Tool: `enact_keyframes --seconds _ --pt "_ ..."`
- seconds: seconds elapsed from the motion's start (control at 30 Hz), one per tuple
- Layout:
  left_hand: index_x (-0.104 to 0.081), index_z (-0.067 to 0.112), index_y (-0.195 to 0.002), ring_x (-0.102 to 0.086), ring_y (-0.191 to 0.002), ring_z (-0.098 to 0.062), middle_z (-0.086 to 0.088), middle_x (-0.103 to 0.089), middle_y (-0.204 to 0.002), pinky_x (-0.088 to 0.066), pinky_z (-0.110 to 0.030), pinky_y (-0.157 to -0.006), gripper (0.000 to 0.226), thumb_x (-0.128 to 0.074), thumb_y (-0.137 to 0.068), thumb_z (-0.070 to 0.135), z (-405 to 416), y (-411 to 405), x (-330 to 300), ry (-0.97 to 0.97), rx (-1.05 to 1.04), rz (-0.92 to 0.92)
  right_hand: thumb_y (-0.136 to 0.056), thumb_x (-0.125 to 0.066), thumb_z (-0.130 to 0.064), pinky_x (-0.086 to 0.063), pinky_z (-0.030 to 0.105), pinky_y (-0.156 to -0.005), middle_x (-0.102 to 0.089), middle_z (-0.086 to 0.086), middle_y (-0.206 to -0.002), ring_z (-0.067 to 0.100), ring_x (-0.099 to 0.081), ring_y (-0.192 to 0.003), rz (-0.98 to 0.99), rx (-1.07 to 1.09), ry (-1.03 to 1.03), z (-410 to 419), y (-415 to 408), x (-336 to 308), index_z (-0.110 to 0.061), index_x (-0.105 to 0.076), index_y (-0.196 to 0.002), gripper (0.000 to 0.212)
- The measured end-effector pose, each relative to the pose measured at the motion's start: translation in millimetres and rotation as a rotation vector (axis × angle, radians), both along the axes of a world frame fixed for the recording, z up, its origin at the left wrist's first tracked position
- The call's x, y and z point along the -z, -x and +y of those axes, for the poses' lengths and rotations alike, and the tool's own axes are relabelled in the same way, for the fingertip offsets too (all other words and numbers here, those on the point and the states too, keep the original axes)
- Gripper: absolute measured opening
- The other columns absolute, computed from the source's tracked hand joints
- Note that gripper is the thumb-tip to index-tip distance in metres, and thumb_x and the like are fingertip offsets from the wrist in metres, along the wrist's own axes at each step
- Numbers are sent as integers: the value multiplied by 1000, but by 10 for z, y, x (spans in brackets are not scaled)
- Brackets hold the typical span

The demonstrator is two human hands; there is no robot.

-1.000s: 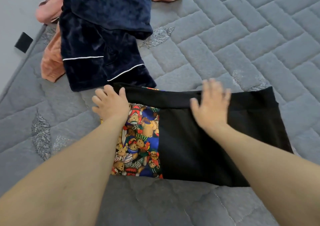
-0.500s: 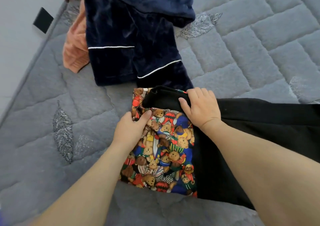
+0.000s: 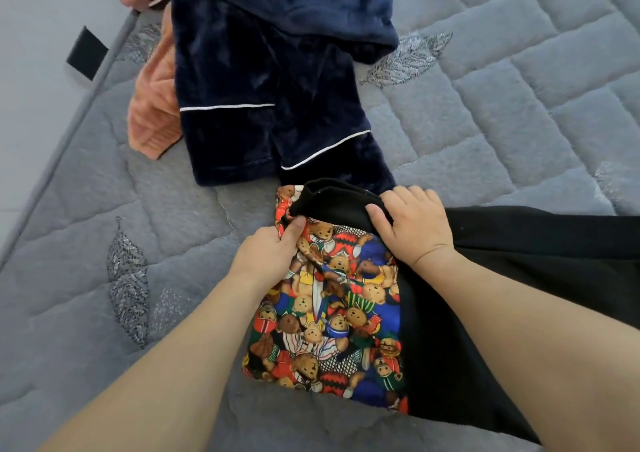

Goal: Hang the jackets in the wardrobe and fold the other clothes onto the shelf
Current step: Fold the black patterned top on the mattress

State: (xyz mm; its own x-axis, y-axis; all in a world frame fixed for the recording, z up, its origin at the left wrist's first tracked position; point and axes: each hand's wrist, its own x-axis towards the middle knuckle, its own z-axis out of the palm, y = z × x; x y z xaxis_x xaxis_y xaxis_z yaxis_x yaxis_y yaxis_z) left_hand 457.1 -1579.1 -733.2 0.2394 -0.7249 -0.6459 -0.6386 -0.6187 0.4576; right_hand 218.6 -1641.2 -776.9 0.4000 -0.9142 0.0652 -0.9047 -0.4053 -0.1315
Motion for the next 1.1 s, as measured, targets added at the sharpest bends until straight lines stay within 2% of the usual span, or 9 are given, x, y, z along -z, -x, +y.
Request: enact_keyframes --seconds 0.13,0.27,0.37,0.47,0.63,0.77,0.83,0.93,1.1 --pt "-69 27 -101 -72 -82 -14 7 -75 -88 -57 -36 -83 63 -60 -70 82 151 0 -147 -69 -147 273 -92 -29 -69 -37 35 -72 -57 -7 -78 19 -53 -77 -45 11 -132 -25 5 -164 -24 -54 -83 52" --pt "-50 21 -131 -71 -99 -23 0 -71 -113 -55 -45 -93 69 -83 -74 44 527 150 -334 -115 -327 548 -71 -31 -92 -45 33 -66 -62 -14 -80 8 -58 -74 -193 44 -513 -46 -129 -551 -30 -60 -92 71" --pt "-61 18 -124 -74 -92 -29 -8 -75 -103 -56 -49 -90 46 -77 -84 33 926 135 -616 -179 -440 702 -72 -49 -84 -44 26 -61 -64 -13 -83 5 -60 -76 -233 -51 -733 104 -542 -957 -33 -59 -88 55" --pt "-63 17 -122 -72 -97 -33 -11 -74 -107 -53 -52 -94 48 -78 -82 37 1259 -135 -1130 -215 -423 768 -85 -56 -66 -47 28 -62 -66 -5 -82 13 -64 -77 -226 -112 -795 307 -1027 -1432 -24 -64 -87 43" --pt "-69 12 -116 -72 -96 -35 -16 -74 -106 -55 -52 -91 41 -72 -86 40 1425 -1060 -2579 -5 -383 606 -95 -55 -50 -48 18 -61 -65 -2 -78 17 -62 -73 -571 -98 -773 552 -1926 -2649 -16 -63 -81 38" --pt "-76 9 -100 -74 -89 -33 -16 -75 -102 -61 -40 -64 39 -66 -88 44 1458 -1356 -3892 106 -310 551 -102 -46 -39 -51 34 -90 -70 8 -105 21 -66 -97 -932 -103 -760 674 -2348 -3723 -6 -68 -106 40" --pt "-73 7 -105 -73 -93 -34 -17 -74 -104 -61 -42 -68 43 -66 -88 46 1477 -1199 -4381 103 -249 558 -102 -46 -38 -50 28 -89 -70 5 -107 13 -64 -95 -1095 -72 -696 742 -2265 -4118 -7 -69 -107 40" --pt "-66 4 -115 -72 -96 -32 -17 -73 -107 -61 -43 -74 42 -62 -92 39 1526 -683 -4790 93 -153 598 -95 -58 -39 -49 24 -67 -71 2 -77 10 -65 -70 -1326 59 -681 861 -1816 -4497 -7 -69 -78 38" --pt "-63 7 -115 -74 -88 -25 -13 -75 -102 -62 -42 -75 26 -61 -96 24 1668 575 -4681 -8 -16 668 -91 -62 -37 -55 42 -82 -74 16 -96 29 -71 -92 -1469 251 -687 1147 -501 -4400 -1 -73 -96 38"
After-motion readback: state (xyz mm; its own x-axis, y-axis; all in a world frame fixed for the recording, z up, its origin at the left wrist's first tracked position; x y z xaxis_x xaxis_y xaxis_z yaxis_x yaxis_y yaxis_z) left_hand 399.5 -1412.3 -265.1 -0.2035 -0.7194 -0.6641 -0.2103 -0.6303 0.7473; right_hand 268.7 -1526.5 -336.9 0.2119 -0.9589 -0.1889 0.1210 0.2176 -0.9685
